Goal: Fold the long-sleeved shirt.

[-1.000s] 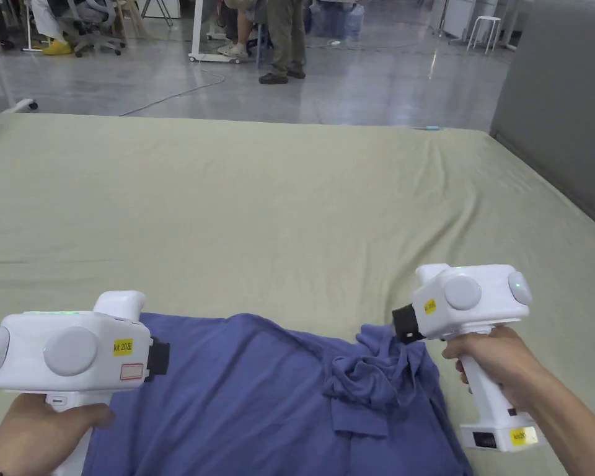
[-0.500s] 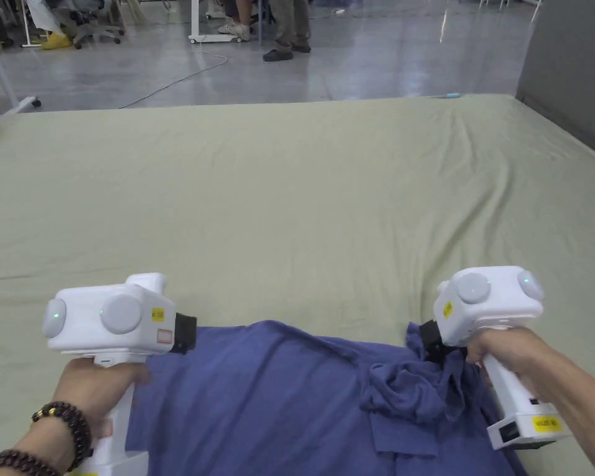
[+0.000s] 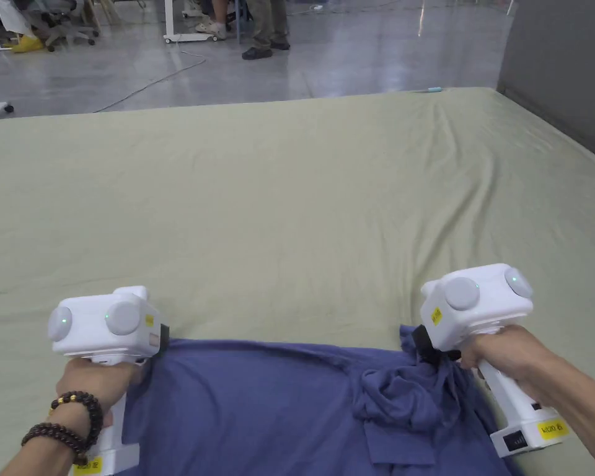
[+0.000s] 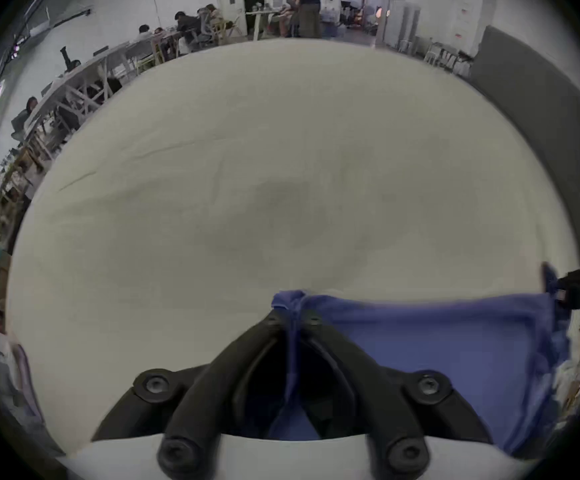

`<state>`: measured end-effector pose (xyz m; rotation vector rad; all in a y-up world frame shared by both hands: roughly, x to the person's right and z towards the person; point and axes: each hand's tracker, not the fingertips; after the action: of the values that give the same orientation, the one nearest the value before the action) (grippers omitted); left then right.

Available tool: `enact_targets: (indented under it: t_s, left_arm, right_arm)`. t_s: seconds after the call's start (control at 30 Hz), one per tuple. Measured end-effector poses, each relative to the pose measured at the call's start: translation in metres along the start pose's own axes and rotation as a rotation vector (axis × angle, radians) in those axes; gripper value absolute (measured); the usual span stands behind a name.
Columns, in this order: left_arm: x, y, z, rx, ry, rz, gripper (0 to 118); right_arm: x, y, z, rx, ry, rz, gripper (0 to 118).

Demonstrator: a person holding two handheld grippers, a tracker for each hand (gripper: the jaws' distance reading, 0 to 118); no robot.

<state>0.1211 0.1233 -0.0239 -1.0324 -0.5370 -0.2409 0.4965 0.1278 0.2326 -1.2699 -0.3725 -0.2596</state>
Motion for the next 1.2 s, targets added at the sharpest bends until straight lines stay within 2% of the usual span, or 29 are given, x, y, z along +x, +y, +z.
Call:
enact_targets:
  t_s: [0.1, 0.23, 0.4, 0.57, 0.7, 0.87, 0.97, 1.1, 1.13, 1.17, 1.2]
  left_arm:
    - [-0.002, -0.002, 0.046, 0.045, -0.063, 0.068, 0]
    - [-0.008, -0.02, 0.113, 0.115, -0.119, 0.04, 0]
    - [-0.017, -0.076, 0.194, 0.146, -0.173, 0.028, 0]
    - [-0.02, -0.14, 0.235, 0.09, -0.219, -0.039, 0]
    - [-0.023, -0.186, 0.231, -0.013, -0.242, -0.061, 0]
    - [-0.029, -0.226, 0.197, -0.13, -0.208, -0.063, 0]
    - [-0.028, -0.235, 0.173, -0.171, -0.221, -0.033, 0]
    - [-0.017, -0.24, 0.149, -0.205, -0.196, -0.047, 0]
    - [-0.015, -0.24, 0.145, -0.217, -0.196, -0.047, 0]
    - [-0.018, -0.239, 0.139, -0.223, -0.197, -0.038, 3]
    - [-0.019, -0.238, 0.139, -0.222, -0.197, -0.026, 13]
  right_arm:
    - [0.002, -0.004, 0.034, 0.099, 0.024, 0.0, 11]
    - [0.001, -0.031, 0.085, 0.207, 0.096, 0.04, 11]
    - [0.002, -0.084, 0.135, 0.306, 0.131, 0.082, 11]
    - [0.0, -0.147, 0.166, 0.337, 0.164, 0.108, 11]
    - [-0.001, -0.198, 0.17, 0.289, 0.172, 0.153, 11]
    - [-0.005, -0.235, 0.129, 0.112, 0.149, 0.26, 11]
    - [-0.015, -0.242, 0.097, 0.039, 0.098, 0.278, 11]
    - [-0.02, -0.234, 0.082, 0.047, 0.062, 0.272, 11]
    - [-0.018, -0.232, 0.083, 0.039, 0.061, 0.258, 13]
    - [-0.017, -0.232, 0.085, 0.027, 0.061, 0.253, 22]
    - [-0.016, -0.234, 0.089, 0.036, 0.06, 0.251, 37]
